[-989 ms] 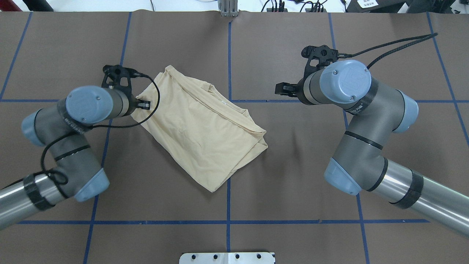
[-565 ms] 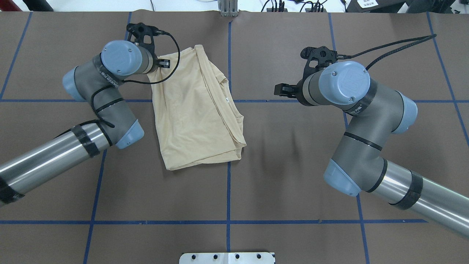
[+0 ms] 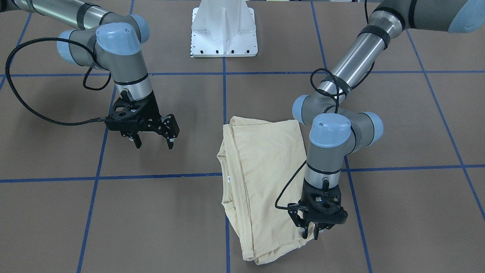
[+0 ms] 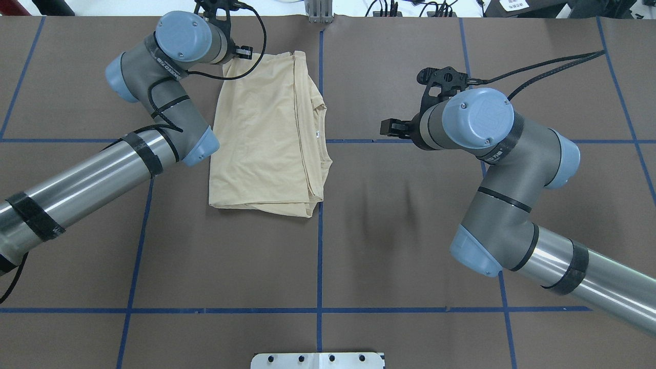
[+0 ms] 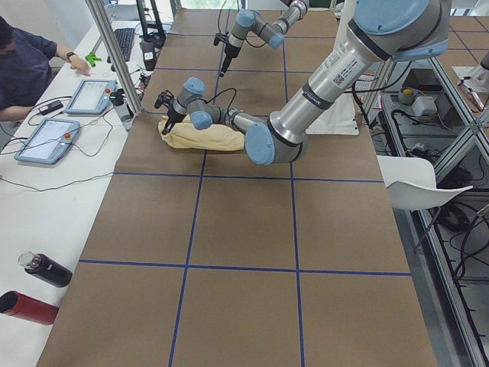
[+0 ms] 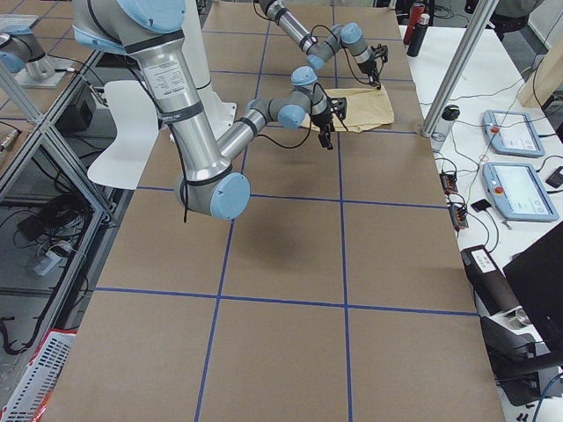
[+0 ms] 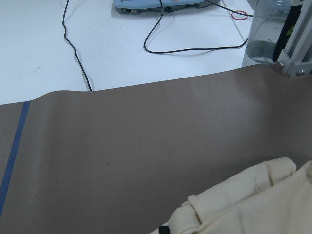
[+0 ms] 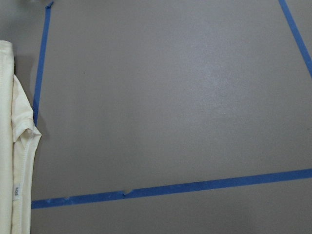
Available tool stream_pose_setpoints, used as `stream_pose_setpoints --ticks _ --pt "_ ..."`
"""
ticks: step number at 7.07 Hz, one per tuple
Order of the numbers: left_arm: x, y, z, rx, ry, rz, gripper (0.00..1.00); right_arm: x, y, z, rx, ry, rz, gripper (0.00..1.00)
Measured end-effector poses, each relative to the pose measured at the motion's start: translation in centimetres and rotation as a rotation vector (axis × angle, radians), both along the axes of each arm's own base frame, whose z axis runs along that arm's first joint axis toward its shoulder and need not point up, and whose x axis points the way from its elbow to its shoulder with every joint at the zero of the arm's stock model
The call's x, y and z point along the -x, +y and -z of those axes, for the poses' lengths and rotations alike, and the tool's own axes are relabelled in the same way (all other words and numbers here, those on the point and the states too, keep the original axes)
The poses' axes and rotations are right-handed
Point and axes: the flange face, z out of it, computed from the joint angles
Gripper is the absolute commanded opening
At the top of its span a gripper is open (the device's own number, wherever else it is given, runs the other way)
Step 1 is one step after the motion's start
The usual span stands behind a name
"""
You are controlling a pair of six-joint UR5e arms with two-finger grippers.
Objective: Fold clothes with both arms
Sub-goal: 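Move the right gripper to the opposite side edge of the shirt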
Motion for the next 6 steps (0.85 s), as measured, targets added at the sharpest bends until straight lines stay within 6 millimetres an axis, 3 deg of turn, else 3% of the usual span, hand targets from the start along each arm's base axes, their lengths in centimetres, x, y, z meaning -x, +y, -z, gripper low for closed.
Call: stream_pose_setpoints --ticks 1,2,4,5,6 --pt "1.9 -0.4 -0.3 -0.013 0.009 -0.041 1.0 0.4 0.1 0.6 0.002 -0.01 -0.002 1.0" --pt "4.2 0.5 -1.7 -0.022 0.023 -0.081 1.0 1.3 0.0 1.8 0.013 -0.028 -0.011 1.0" --pt "7.7 4.2 -4.5 -0.041 0.042 -0.107 1.0 6.3 -1.0 4.7 0.085 -0.067 -0.078 0.95" --pt "8.2 5.1 -4.9 -0.044 0.046 -0.111 1.0 9.4 -1.1 6.1 0.124 -0.085 -0.135 0.94" --pt "8.3 5.5 -5.0 -0.045 0.05 -0.112 1.0 12.1 -0.7 6.9 0.148 -0.093 -0.176 0.73"
